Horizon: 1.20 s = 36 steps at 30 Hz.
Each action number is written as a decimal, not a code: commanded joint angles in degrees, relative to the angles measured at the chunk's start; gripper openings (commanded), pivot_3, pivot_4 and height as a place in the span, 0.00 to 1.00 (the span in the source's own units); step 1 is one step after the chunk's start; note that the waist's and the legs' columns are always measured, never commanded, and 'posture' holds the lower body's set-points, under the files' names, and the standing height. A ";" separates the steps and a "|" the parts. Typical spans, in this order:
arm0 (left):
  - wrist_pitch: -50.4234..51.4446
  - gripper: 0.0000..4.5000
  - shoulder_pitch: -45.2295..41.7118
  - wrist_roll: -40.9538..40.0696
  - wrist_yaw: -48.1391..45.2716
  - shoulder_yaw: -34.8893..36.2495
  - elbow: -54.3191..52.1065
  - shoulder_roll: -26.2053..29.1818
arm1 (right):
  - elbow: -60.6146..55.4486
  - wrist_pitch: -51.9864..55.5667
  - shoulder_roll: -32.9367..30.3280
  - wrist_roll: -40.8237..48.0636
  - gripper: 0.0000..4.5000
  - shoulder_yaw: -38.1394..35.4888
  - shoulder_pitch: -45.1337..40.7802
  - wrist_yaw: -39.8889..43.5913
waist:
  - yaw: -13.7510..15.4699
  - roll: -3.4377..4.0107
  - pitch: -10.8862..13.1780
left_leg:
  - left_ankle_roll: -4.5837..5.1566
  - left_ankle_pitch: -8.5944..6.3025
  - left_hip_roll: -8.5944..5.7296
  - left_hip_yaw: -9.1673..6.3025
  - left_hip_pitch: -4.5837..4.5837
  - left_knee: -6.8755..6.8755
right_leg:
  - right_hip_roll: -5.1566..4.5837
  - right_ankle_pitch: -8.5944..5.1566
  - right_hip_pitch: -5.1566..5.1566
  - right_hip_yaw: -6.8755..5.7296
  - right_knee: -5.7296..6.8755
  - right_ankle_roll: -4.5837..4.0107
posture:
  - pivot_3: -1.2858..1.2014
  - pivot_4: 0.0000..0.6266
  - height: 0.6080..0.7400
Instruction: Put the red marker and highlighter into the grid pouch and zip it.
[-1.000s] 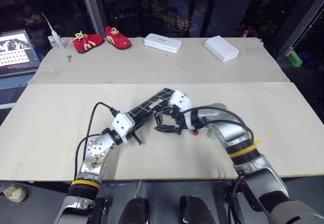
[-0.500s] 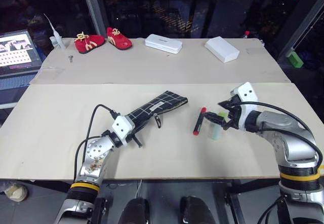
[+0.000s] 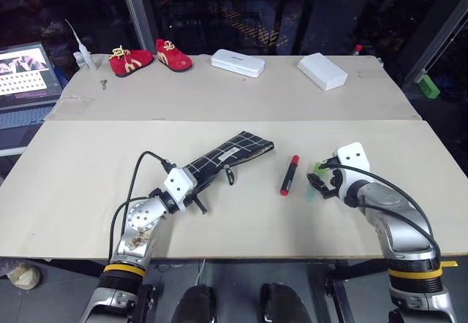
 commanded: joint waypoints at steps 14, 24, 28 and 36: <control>1.47 0.00 -0.70 -1.54 0.50 1.08 -1.99 -0.03 | -2.68 6.85 6.18 0.19 0.92 -3.97 2.51 -7.65 | 0.14 -0.02 -0.02 | 0.00 0.00 -0.01 -0.03 0.02 0.00 | -0.01 0.00 0.04 0.00 0.01 0.00 | 0.52 0.24 1.00; 1.49 0.00 -1.06 -1.76 -0.01 1.32 -1.72 0.33 | -2.02 4.66 6.51 -1.12 0.23 -4.87 1.75 -10.33 | 0.12 -0.02 -0.02 | 0.00 0.00 -0.01 -0.05 0.00 0.00 | -0.01 -0.01 0.02 -0.01 0.01 0.01 | 0.52 0.24 1.00; 1.48 0.00 -0.92 -1.77 -0.08 1.41 -1.90 0.47 | -0.36 1.72 5.54 -3.05 0.24 -4.58 0.24 -12.35 | 0.09 -0.02 -0.02 | 0.00 0.00 -0.01 -0.04 0.00 0.00 | -0.01 -0.01 0.00 -0.01 0.01 0.01 | 0.52 0.24 1.00; 1.65 0.00 -0.34 -1.84 -0.51 1.32 -2.51 0.87 | -0.24 -15.40 1.52 3.92 0.24 -3.40 -10.82 2.73 | -1.21 -0.01 -0.01 | 0.00 0.00 -0.02 -0.01 -0.06 0.00 | 0.00 0.00 -0.10 0.06 0.04 0.01 | 0.52 0.24 1.00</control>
